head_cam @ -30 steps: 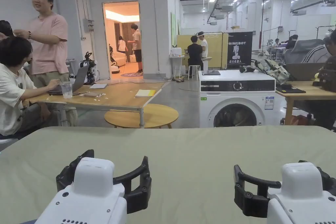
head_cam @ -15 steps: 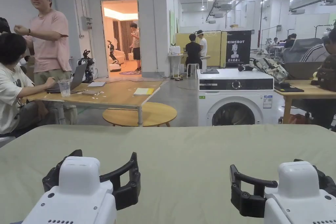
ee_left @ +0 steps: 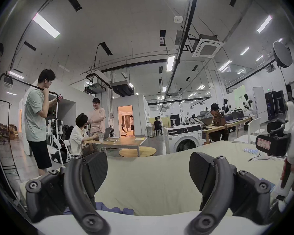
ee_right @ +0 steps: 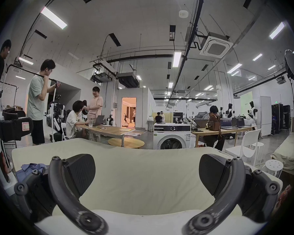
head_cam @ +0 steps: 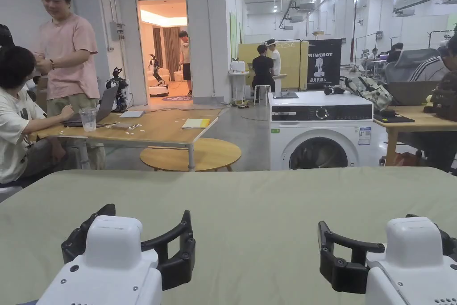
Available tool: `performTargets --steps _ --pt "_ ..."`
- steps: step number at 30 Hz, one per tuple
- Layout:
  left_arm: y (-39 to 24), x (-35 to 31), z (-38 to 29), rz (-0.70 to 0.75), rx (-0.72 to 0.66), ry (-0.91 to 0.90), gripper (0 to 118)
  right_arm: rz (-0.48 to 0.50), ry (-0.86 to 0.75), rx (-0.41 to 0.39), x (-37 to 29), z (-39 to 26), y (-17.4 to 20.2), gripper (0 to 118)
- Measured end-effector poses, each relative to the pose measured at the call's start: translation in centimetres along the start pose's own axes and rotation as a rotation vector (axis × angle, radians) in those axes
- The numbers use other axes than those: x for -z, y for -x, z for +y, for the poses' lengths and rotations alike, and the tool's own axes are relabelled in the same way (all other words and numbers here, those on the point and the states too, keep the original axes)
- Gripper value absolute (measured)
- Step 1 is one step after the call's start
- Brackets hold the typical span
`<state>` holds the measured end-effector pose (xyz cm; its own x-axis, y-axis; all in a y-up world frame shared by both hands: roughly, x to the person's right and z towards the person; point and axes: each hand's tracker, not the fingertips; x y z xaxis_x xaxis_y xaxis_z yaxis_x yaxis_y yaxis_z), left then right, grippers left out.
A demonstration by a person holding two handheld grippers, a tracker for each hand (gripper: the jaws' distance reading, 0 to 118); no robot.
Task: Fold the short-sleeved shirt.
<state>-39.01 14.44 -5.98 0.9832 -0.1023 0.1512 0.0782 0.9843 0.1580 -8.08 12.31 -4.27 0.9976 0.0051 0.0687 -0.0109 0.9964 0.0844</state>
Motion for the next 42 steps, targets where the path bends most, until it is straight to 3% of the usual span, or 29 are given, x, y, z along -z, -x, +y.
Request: performTargets --steps 12,23,31,34,42 --pt "0.2 -0.3 -0.2 -0.003 -0.005 -0.002 99 -0.022 -0.028 -0.083 -0.4 -0.3 0.6 118" --pt "0.3 -0.3 0.0 -0.016 -0.007 -0.005 99 -0.028 -0.044 -0.046 -0.7 -0.3 0.4 118" --pt "0.7 -0.2 0.0 -0.02 -0.026 0.007 99 0.006 -0.007 0.058 -0.5 -0.3 -1.1 118" --pt "0.9 0.1 0.1 -0.047 -0.043 0.011 99 -0.036 -0.067 0.021 -1.2 -0.3 -0.7 118" --pt "0.9 -0.7 0.0 -0.02 -0.058 -0.041 99 -0.004 -0.06 -0.03 -1.0 -0.1 -0.1 118"
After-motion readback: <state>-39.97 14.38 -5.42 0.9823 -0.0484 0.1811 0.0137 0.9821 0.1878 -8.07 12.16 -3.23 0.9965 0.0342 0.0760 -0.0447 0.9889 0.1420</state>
